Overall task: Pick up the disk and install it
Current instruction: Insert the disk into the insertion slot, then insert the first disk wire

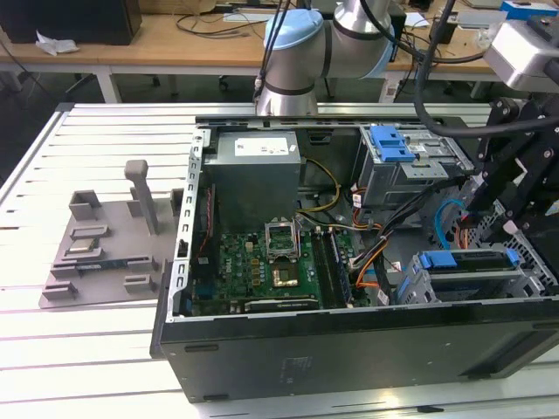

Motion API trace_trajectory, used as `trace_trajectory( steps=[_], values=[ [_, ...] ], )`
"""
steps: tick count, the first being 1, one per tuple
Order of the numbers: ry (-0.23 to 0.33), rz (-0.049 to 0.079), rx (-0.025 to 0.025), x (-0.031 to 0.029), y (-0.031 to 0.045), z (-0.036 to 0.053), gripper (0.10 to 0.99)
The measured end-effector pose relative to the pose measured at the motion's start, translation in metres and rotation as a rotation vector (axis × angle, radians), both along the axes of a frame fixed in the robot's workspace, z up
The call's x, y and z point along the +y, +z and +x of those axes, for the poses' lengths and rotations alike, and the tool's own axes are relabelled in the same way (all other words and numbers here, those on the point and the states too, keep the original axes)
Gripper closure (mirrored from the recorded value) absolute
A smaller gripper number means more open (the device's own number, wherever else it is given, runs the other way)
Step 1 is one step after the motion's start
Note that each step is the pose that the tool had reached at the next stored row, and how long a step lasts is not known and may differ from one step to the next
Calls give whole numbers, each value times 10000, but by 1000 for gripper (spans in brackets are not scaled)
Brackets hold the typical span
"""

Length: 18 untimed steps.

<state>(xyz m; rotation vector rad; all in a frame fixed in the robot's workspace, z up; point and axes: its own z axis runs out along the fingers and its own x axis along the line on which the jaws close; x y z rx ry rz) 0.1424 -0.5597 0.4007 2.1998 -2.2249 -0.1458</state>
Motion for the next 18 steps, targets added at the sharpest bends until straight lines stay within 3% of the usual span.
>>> trace_trajectory(
  steps=[2,5,7,9,16,18],
  values=[
    [0,0,0,38,0,0,655],
    [1,1,0,63,1,0,843],
    [2,2,0,82,0,0,843],
    [5,3,0,109,0,1,980],
    [8,-5,0,119,0,13,980],
    [14,-119,4,173,-9,146,980]
  ],
)
